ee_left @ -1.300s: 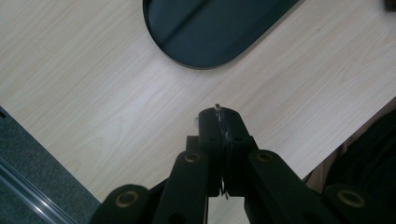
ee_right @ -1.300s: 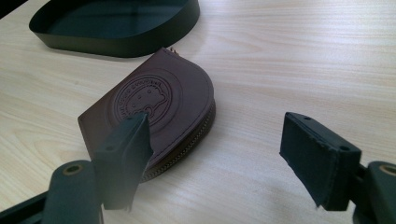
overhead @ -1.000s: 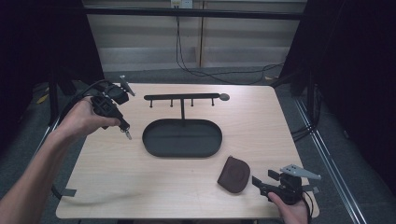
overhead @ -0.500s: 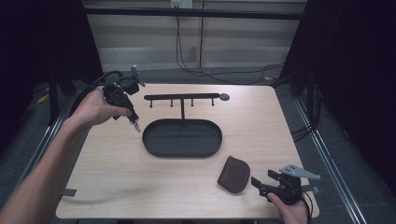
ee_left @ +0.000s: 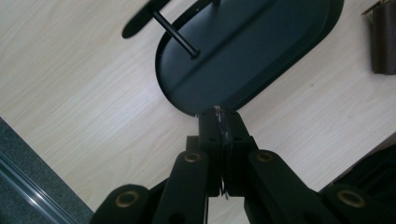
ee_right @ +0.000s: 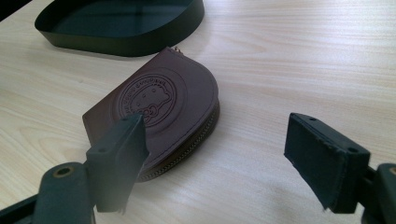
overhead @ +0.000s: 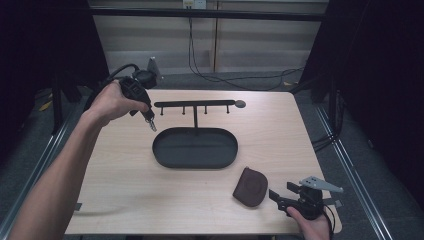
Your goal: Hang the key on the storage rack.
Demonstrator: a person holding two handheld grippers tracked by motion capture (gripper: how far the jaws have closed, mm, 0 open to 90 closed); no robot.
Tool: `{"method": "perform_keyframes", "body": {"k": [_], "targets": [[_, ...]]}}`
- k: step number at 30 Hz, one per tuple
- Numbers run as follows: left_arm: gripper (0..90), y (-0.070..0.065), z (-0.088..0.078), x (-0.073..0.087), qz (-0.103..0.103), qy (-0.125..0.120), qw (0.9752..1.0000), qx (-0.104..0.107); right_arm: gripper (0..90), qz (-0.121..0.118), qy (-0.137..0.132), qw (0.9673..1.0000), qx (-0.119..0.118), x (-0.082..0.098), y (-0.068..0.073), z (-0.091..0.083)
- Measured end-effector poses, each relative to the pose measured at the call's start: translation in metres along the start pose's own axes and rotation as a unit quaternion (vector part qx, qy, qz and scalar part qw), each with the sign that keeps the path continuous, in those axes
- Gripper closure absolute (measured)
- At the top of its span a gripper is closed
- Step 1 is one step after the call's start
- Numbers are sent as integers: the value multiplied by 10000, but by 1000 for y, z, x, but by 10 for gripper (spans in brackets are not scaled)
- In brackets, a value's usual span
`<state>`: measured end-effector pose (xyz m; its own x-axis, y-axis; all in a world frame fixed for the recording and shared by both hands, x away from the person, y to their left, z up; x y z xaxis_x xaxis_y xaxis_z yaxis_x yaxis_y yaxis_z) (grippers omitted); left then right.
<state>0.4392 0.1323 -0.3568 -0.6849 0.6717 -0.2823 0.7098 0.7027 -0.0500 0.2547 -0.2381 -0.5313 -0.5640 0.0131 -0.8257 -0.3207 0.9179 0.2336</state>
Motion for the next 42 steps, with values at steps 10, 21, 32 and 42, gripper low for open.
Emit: {"method": "perform_keyframes", "body": {"k": [10,21,32,42], "targets": [[890,5,6,-17,-137,3,9999,-9,209,-8,0,10000,-28,0,1,0],[890,8,16,-32,-201,98,9997,-107,213,10,8,10000,-60,0,1,0],[890,14,12,-44,-363,-32,9992,-190,214,-6,14,10000,-86,0,2,0],[889,22,16,-50,-672,-178,9972,-266,216,19,10,9999,-118,0,2,0]]}}
Point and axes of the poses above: each handheld gripper's, and its own axes: z roughly forward along the jaws, x roughly out of its underside, y roughly to its left, the point moved 10 cm from there along z, roughly forward along the jaws, and after that the axes turned 5 degrees about -y, right-handed, at the moved point
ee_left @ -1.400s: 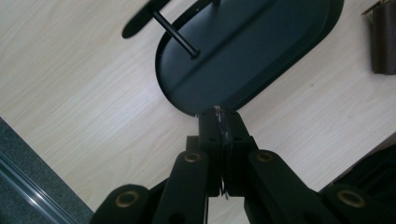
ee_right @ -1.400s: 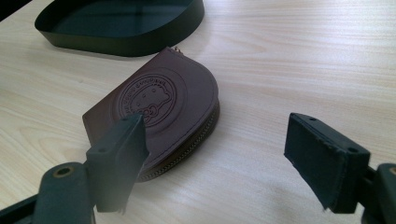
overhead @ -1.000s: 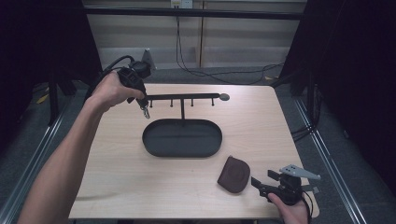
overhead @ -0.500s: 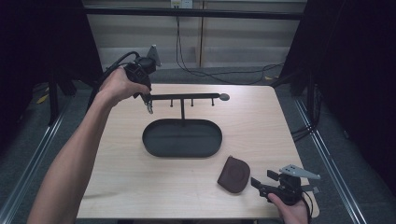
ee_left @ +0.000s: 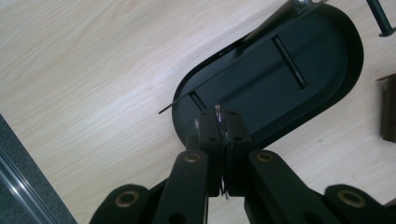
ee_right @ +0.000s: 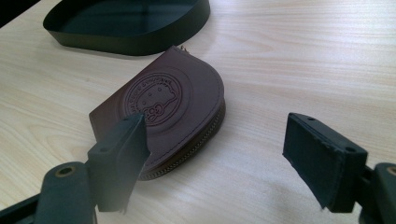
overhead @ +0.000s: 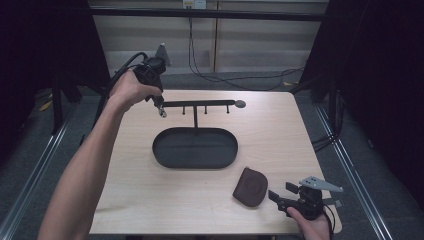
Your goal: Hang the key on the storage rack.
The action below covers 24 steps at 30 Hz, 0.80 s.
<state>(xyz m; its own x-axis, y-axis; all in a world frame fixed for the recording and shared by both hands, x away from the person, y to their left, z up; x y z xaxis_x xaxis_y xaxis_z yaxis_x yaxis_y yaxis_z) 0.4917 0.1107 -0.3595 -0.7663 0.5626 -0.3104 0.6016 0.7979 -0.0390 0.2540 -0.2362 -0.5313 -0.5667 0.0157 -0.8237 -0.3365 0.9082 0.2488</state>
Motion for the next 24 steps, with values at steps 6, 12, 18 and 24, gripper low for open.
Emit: {"method": "perform_keyframes", "body": {"k": [6,12,18,24], "targets": [[888,5,5,3,-71,17,9999,-83,216,-8,4,10000,9,0,0,0],[862,10,7,7,-103,-1,9998,-154,216,-20,7,10000,0,0,0,0],[819,13,8,12,-62,-13,9998,-190,216,-26,17,10000,1,0,1,0],[767,19,8,17,-149,-89,9997,-173,216,-24,19,10000,6,0,0,0]]}}
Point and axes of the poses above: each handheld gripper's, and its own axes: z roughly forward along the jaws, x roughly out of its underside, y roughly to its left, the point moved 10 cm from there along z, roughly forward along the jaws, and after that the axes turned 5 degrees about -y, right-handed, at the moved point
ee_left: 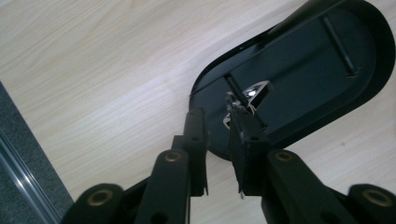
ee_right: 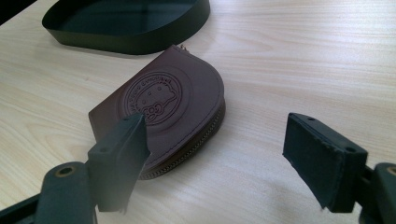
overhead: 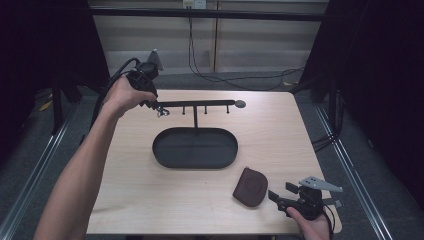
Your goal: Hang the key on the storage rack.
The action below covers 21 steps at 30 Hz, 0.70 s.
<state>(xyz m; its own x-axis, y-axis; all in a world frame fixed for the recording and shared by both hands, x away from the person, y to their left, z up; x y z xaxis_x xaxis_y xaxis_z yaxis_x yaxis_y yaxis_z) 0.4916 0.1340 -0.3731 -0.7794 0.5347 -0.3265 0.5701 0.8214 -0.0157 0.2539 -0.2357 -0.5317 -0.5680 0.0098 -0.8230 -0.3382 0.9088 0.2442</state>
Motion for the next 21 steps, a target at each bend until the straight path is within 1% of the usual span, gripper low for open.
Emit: {"method": "perform_keyframes", "body": {"k": [1,4,7,8,11,13,14,16,18,20,21], "targets": [[767,1,-1,2,-1,2,10000,28,216,-1,2,10000,0,0,0,0],[758,3,-2,5,1,-19,10000,21,216,-5,-1,10000,-1,0,0,0],[746,3,-3,9,-29,-95,9999,65,216,-13,2,10000,5,0,0,0],[740,5,-3,10,-11,-134,9999,47,216,-13,-6,10000,8,0,0,0],[711,7,-4,15,10,-215,9997,77,215,14,21,10000,7,-1,0,2],[704,9,-4,20,18,-220,9997,89,215,5,45,10000,5,-1,0,3],[704,9,-4,23,-18,-248,9996,111,215,-9,49,10000,9,-1,0,3],[702,11,-5,27,-10,-298,9995,124,215,-12,46,10000,13,-1,0,3],[692,10,-5,34,-15,-279,9994,201,215,-12,36,10000,30,-1,0,3],[687,9,-6,39,-22,-307,9992,237,215,-6,32,10000,35,-1,0,3],[684,8,-6,41,-17,-360,9990,272,215,-2,30,10000,39,-1,0,3]]}}
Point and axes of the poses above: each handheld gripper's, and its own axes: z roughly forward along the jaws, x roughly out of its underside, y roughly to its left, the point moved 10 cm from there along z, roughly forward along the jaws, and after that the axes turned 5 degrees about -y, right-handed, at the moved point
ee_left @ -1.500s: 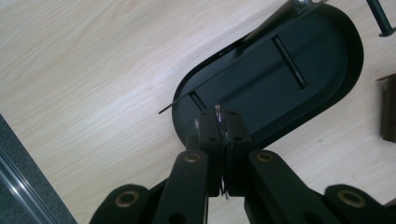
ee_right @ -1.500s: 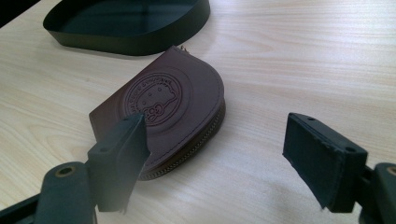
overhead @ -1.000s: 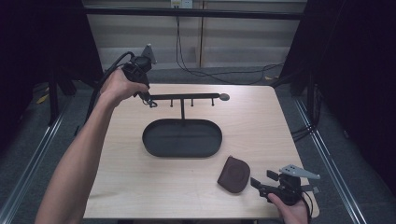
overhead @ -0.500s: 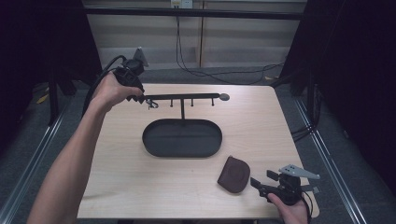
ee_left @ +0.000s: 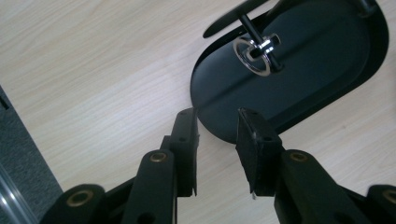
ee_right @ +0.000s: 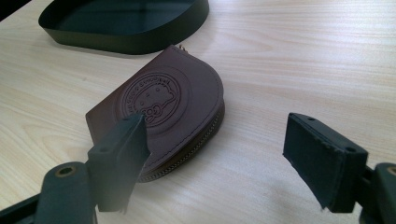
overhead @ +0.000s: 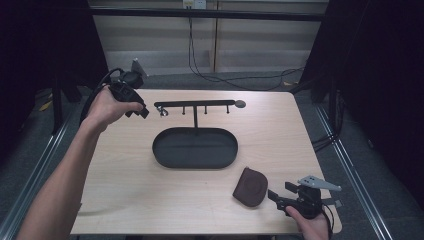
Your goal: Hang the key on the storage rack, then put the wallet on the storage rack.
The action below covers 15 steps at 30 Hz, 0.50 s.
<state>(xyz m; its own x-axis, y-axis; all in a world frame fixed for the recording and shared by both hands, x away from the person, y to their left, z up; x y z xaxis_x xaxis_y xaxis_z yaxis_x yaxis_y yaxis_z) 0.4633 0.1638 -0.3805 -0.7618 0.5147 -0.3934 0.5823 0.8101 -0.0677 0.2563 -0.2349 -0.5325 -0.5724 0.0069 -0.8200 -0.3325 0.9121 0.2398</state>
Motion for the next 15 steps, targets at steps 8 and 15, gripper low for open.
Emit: {"method": "perform_keyframes", "body": {"k": [8,15], "targets": [[671,-11,-2,21,101,-324,9993,124,215,-56,4,10000,-7,0,1,0],[619,-15,0,41,249,-531,9979,269,215,-50,8,10000,-4,0,1,0]]}}
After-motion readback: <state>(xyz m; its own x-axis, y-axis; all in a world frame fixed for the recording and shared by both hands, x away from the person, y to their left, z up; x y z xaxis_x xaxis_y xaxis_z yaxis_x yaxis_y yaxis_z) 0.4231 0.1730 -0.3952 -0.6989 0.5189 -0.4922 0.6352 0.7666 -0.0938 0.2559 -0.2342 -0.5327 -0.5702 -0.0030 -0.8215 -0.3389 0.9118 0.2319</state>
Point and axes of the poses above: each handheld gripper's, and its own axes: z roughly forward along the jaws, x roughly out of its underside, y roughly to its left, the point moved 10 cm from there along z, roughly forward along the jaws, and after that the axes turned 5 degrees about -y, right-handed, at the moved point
